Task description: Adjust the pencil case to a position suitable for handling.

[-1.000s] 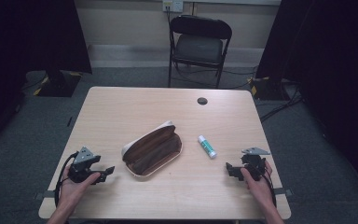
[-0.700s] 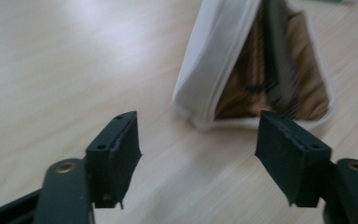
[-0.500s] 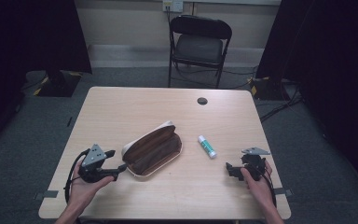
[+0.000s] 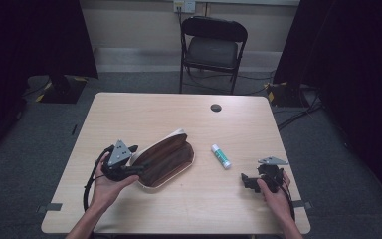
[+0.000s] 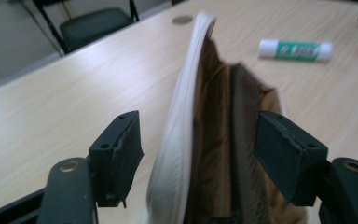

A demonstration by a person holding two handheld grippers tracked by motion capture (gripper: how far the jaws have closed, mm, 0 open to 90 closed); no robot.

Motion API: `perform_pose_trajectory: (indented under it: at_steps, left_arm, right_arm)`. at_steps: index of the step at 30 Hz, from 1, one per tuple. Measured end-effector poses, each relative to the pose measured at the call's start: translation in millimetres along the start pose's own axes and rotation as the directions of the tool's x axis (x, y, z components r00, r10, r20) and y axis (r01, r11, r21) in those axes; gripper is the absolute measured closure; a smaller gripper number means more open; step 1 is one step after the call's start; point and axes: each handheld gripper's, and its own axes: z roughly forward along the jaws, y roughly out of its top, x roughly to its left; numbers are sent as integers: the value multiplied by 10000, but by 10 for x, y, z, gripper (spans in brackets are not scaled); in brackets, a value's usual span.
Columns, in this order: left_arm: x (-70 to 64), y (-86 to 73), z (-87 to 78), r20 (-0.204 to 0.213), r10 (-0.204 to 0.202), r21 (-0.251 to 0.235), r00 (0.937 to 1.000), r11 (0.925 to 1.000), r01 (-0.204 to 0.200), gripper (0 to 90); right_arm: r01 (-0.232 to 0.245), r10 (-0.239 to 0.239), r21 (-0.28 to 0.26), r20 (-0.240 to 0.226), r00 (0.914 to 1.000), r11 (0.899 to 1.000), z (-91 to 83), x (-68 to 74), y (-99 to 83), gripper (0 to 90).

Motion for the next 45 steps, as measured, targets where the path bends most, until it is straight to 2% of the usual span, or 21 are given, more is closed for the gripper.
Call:
perform_pose_trajectory:
  at_steps: [1, 3, 4, 5, 8, 9, 10, 13, 14, 17, 18, 21, 26, 33, 35, 38, 39, 41, 42, 44, 45]
  left_arm:
    - [24, -56, 37, -68, -129, 339, 9999, 9993, 131, 316]
    - [40, -101, 46, -156, -304, 294, 9994, 9991, 309, 317]
    - [92, -177, 92, 39, -553, 571, 9985, 9969, 550, 318]
    - [110, -202, 113, -23, -489, 706, 9988, 9963, 489, 319]
    - [155, -258, 139, 202, -735, 630, 9971, 9954, 721, 364]
    - [155, -258, 139, 202, -735, 630, 9971, 9954, 721, 425]
    - [161, -267, 136, 477, -760, 646, 9960, 9952, 729, 555]
    - [164, -275, 161, 395, -775, 736, 9962, 9945, 744, 583]
    - [180, -278, 171, 474, -579, 792, 9972, 9954, 540, 590]
    - [195, -294, 190, 537, -638, 769, 9965, 9953, 596, 630]
    - [193, -301, 187, 630, -842, 710, 9945, 9943, 797, 664]
    - [211, -309, 175, 711, -782, 610, 9944, 9954, 739, 730]
    - [288, -354, 147, 1304, -999, 366, 9864, 9947, 959, 774]
    - [250, -350, 90, 1909, -334, 78, 9810, 9994, 325, 778]
    - [201, -335, 70, 2338, -124, -20, 9722, 9999, 133, 786]
    - [176, -324, 66, 2596, -75, -48, 9657, 9999, 91, 790]
    - [158, -322, 73, 2790, -122, -208, 9602, 9996, 187, 794]
    - [119, -296, 57, 3256, 199, -414, 9453, 9991, -68, 795]
    - [119, -296, 57, 3256, 199, -414, 9453, 9991, -68, 796]
    - [71, -259, 51, 3722, 332, -777, 9276, 9970, -45, 795]
    - [68, -259, 57, 3826, 333, -820, 9233, 9966, -19, 795]
  right_arm:
    - [1, -1, -1, 1, 10000, 10000, 0, 0, 0, 0]
    - [1, -1, -1, 2, 10000, 10000, 0, 0, 0, 0]
    - [2, -2, 1, 4, 10000, 10000, 0, 0, 0, 0]
    - [2, -2, 2, 6, 10000, 10000, 0, 0, 0, 0]
    - [-6, 6, 6, -1, 10000, 10000, -1, 2, -1, 0]
    - [-6, 6, 6, -1, 10000, 10000, -1, 2, -1, 0]
    - [-6, 6, 4, -4, 10000, 10000, -1, 2, -1, 0]
    - [-7, 7, 7, -2, 10000, 10000, -1, 1, -1, 0]
    - [-7, 7, 6, -3, 10000, 10000, -1, 1, -1, 0]
    - [-3, 3, 4, 0, 10000, 10000, -1, 2, -1, 0]
    - [-3, 3, 4, 0, 10000, 10000, -1, 1, -1, 0]
    - [-6, 6, 5, -2, 10000, 10000, -1, 2, -1, 0]
    - [-4, 4, 4, -1, 10000, 10000, -1, 1, -1, 0]
    - [-6, 6, 4, -4, 10000, 10000, -1, 1, -1, 0]
    - [4, -4, -1, 6, 10000, 10000, -1, 0, -1, 0]
    - [-6, 6, 7, -2, 10000, 10000, -1, 1, -1, 0]
    - [-4, 4, 6, -2, 10000, 10000, -1, 1, -1, 0]
    - [-4, 4, 6, -3, 10000, 10000, -1, 1, -1, 0]
    - [5, -5, -2, 7, 10000, 10000, -1, 0, -1, 0]
    - [-7, 7, 6, 0, 10000, 10000, -1, 1, -1, 0]
    - [2, -2, 0, 5, 10000, 10000, -1, 0, -1, 0]
